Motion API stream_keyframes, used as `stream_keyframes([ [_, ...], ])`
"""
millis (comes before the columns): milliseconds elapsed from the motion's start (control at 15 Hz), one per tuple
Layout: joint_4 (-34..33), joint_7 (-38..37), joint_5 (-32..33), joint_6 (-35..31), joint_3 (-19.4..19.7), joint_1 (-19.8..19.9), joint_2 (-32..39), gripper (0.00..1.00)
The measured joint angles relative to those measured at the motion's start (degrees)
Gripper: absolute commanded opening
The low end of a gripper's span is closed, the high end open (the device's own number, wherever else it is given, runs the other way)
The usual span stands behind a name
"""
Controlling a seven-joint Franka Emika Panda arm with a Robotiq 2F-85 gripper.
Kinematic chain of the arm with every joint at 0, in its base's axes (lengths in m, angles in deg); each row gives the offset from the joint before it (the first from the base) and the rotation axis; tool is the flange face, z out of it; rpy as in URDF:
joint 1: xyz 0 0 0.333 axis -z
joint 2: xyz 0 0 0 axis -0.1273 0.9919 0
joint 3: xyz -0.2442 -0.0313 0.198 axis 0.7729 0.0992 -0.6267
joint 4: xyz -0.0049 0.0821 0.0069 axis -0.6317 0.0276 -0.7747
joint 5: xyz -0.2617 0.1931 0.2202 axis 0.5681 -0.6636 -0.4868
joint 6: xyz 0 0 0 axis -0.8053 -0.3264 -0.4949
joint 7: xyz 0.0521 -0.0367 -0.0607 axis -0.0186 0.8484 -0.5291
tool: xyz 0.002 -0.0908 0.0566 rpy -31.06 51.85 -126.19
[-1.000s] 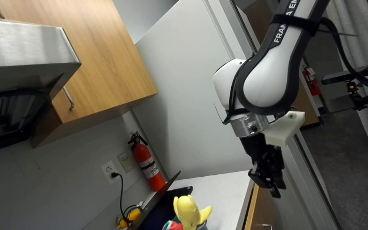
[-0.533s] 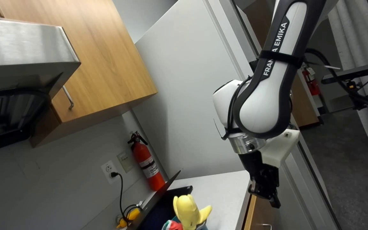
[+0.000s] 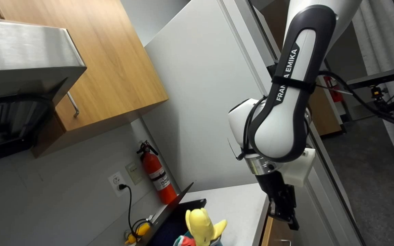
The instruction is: Open the top drawer and put the plush toy inside
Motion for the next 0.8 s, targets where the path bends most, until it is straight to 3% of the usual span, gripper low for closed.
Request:
stream_keyframes([
  [800,-5.6,5.4,0.3,-7.7,0.8,0.4,9.7,0.0],
])
